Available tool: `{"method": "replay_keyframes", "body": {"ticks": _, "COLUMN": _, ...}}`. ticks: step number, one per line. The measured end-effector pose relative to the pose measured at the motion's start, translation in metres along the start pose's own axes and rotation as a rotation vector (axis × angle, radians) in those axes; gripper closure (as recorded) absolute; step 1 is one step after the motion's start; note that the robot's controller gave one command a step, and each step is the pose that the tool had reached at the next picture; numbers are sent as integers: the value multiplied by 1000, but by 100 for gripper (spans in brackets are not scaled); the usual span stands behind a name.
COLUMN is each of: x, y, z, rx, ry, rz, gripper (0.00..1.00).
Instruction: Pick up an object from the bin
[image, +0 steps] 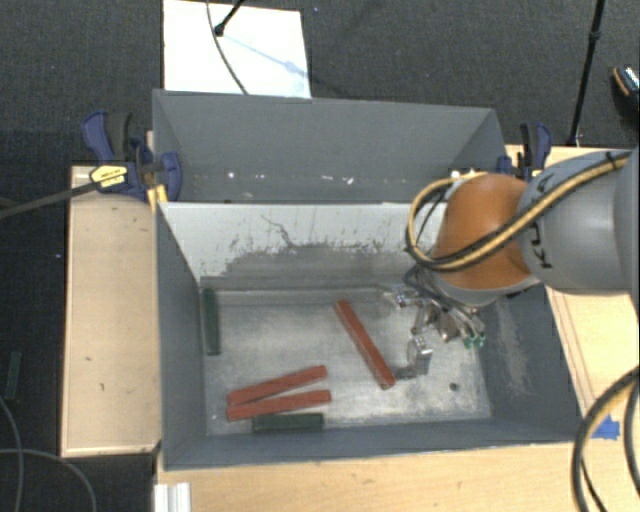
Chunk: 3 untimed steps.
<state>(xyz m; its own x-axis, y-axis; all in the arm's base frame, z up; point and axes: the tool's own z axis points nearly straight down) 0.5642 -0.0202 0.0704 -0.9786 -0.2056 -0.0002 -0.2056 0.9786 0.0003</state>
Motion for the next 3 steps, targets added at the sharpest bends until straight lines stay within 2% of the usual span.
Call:
{"method": "replay_keyframes", "body": {"ticks": 1, "x": 44, "y": 65, "z": 1, "rx": -3, "ry": 1, "rz": -134, "gripper": 0}}
{"method": "replay_keyframes", "body": {"ticks": 2, "x": 43, "y": 62, "z": 0, "rx": 0, "ry": -3, "rz": -133, "gripper": 100}}
{"method": "replay_keyframes", "body": {"ticks": 3, "x": 30, "y": 51, "z": -153, "rx": 3, "ry": -11, "rz": -121, "gripper": 100}}
